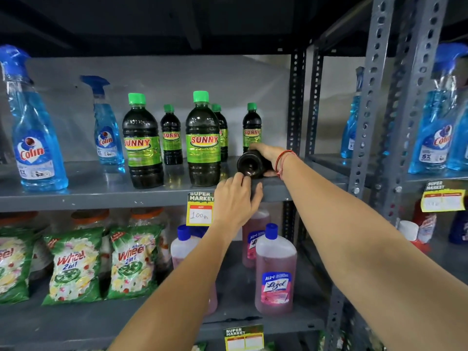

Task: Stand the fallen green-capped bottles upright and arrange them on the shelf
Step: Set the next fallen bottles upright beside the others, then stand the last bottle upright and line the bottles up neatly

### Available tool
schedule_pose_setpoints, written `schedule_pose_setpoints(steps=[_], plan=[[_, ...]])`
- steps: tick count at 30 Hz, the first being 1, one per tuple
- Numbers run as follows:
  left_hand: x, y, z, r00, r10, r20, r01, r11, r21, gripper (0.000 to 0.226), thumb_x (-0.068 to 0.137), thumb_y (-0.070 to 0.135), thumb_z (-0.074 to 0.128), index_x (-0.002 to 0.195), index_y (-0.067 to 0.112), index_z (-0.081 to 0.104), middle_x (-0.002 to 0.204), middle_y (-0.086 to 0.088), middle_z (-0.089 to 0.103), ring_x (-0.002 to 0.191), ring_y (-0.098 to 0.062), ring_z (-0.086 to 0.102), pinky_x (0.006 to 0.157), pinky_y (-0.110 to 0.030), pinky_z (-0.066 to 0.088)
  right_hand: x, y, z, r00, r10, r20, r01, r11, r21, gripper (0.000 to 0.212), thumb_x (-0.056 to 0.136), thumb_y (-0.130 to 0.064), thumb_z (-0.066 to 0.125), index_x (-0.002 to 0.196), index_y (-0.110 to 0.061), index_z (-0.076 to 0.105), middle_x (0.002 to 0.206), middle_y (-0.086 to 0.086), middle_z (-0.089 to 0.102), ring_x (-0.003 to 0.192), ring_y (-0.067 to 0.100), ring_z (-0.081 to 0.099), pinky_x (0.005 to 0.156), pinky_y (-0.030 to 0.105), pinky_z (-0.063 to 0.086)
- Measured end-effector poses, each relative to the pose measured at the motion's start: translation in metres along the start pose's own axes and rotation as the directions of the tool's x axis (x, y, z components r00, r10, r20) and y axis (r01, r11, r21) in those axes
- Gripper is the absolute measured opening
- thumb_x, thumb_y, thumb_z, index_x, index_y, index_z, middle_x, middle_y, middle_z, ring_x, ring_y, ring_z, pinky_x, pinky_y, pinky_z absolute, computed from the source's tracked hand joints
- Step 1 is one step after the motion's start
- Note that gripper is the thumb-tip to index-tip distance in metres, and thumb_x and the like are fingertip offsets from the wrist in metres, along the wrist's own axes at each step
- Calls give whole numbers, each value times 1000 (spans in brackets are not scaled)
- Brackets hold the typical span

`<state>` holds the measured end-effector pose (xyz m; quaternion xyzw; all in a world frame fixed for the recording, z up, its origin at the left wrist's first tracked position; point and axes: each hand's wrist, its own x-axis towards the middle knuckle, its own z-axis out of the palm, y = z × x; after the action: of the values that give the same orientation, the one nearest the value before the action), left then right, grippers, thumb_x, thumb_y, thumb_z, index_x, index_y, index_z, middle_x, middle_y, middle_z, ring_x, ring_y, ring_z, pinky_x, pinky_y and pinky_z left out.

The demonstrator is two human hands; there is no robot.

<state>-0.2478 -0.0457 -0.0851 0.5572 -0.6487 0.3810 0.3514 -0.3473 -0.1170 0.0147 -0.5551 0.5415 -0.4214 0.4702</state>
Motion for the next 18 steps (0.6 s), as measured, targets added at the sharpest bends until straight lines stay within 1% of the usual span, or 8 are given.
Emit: schedule_pose_setpoints(steps=[2, 4, 6, 7, 10, 11, 14, 18], plan=[[-1, -1, 0, 1000, 21, -4, -21, 1000, 2, 45, 92, 36, 35, 74, 6, 64, 67, -10, 63, 57, -29, 60, 52, -34, 41, 0, 4, -3, 999, -40, -18, 41, 996, 74, 52, 74, -43, 71, 112, -8, 59, 88, 11, 68, 70, 21, 66, 49, 27, 53], [-2, -1, 0, 1000, 27, -3, -27, 1000, 3, 45, 93, 36, 35, 74, 7, 64, 67, -10, 65, 59, -28, 61, 55, -34, 42, -1, 7, -6, 995, -85, -44, 91, 983, 159, 61, 72, -42, 74, 118, -7, 54, 98, 14, 68, 77, 24, 67, 53, 32, 57], [-2, -1, -1, 1000, 28, 10, -28, 1000, 7, 47, 93, 38, 35, 76, 7, 65, 68, -11, 67, 62, -28, 62, 57, -35, 44, -4, 7, -8, 986, -130, -106, 150, 964, 221, 67, 70, -41, 76, 121, -6, 50, 108, 15, 66, 85, 26, 67, 64, 39, 60], [-2, -1, -1, 999, 29, 15, -29, 1000, 5, 47, 93, 39, 35, 76, 6, 65, 68, -11, 67, 62, -29, 62, 58, -35, 44, -3, 6, -10, 973, -169, -157, 199, 958, 204, 67, 71, -40, 76, 122, -6, 50, 111, 12, 63, 88, 24, 64, 70, 39, 59], [-2, -1, 0, 1000, 31, -1, -31, 1000, -8, 49, 91, 43, 37, 73, 6, 64, 66, -11, 66, 61, -30, 62, 58, -35, 45, -4, 6, -16, 893, -332, -305, 331, 942, -57, 65, 76, -41, 73, 123, -4, 48, 104, 6, 49, 96, 21, 52, 84, 30, 46], [-3, -1, 0, 999, 32, -9, -32, 999, -11, 50, 91, 44, 37, 72, 6, 63, 65, -11, 66, 61, -29, 62, 58, -34, 45, -3, 7, -19, 860, -394, -324, 366, 919, -147, 65, 76, -41, 73, 123, -5, 48, 107, 7, 50, 102, 22, 52, 87, 29, 43], [-3, -1, 1, 999, 38, -21, -38, 999, -7, 50, 91, 46, 37, 74, 6, 64, 66, -10, 67, 63, -28, 63, 59, -34, 45, 1, 14, -22, 793, -539, -285, 451, 833, -321, 70, 71, -42, 77, 124, -8, 47, 122, 11, 58, 114, 27, 55, 92, 32, 42], [-3, -1, 1, 999, 35, -34, -36, 999, -10, 50, 90, 46, 37, 73, 6, 64, 66, -10, 67, 62, -28, 63, 59, -33, 44, 3, 20, -19, 771, -596, -224, 478, 775, -413, 81, 66, -49, 79, 126, -9, 42, 123, 13, 58, 112, 29, 56, 93, 40, 46]])
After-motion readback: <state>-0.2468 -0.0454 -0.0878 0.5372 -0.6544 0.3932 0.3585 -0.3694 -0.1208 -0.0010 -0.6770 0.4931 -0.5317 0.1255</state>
